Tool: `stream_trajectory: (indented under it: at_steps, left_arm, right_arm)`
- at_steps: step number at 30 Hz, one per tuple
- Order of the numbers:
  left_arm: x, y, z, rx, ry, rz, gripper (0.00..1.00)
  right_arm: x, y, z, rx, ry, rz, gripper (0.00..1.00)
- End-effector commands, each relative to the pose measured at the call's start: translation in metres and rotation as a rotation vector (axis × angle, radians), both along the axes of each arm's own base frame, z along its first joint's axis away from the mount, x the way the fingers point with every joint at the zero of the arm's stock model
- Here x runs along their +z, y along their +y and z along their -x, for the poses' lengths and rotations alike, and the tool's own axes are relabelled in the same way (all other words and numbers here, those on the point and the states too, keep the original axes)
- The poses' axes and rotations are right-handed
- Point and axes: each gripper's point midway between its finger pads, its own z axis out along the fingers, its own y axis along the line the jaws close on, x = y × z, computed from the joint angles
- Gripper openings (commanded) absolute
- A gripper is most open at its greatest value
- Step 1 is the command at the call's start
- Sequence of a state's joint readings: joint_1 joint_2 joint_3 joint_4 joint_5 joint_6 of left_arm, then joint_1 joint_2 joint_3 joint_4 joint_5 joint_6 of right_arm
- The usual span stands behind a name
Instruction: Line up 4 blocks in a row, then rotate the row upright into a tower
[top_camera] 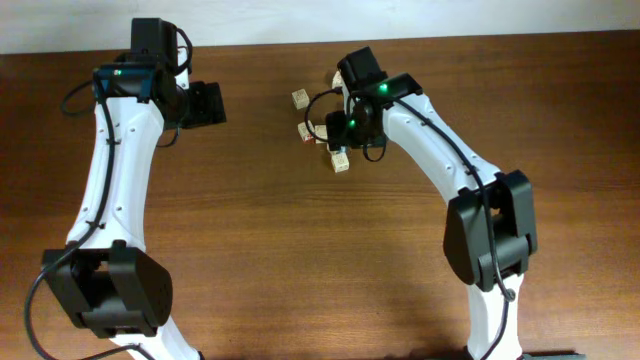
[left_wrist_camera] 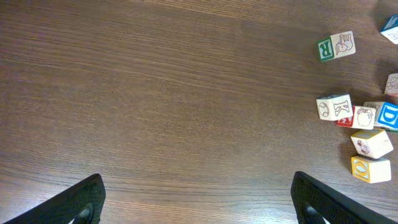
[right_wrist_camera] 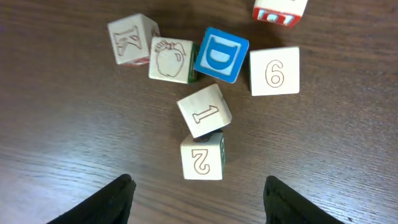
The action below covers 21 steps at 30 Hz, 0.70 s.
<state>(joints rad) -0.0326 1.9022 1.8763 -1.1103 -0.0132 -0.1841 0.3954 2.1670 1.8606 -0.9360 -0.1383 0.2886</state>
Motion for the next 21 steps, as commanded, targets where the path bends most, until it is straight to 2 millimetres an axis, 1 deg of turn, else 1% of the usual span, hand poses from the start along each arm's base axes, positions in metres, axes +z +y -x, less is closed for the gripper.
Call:
stream_trajectory:
  at_steps: [1, 3, 6, 10, 13, 17, 21]
  left_arm:
    - [0.005, 0.003, -0.005, 0.017, -0.018, -0.007, 0.94]
    - [0.005, 0.003, -0.005, 0.017, -0.017, -0.008, 0.94]
    - [0.005, 0.003, -0.005, 0.017, -0.017, -0.007, 0.94]
    - [0.005, 0.003, -0.005, 0.017, -0.017, -0.007, 0.95]
    - [0.005, 0.003, -0.005, 0.017, -0.017, -0.007, 0.95]
    - [0.005, 0.003, -0.005, 0.017, -0.017, -0.007, 0.95]
    - [0.004, 0.003, -0.005, 0.016, -0.016, -0.004, 0.95]
  right_arm:
    - [-0.019, 0.000, -0.001, -0.009, 0.028, 0.025, 0.65]
    - [-0.026, -0.001, 0.000, -0.009, 0.041, 0.031, 0.64]
    - [-0.036, -0.002, 0.002, -0.009, 0.056, 0.041, 0.56]
    - [-0.045, -0.003, 0.004, -0.006, 0.075, 0.050, 0.49]
    - [-0.050, -0.002, 0.006, 0.015, 0.085, 0.052, 0.49]
    - [-0.057, 0.011, 0.014, 0.142, 0.072, 0.085, 0.49]
    - [-0.061, 0.015, 0.015, 0.155, 0.059, 0.113, 0.49]
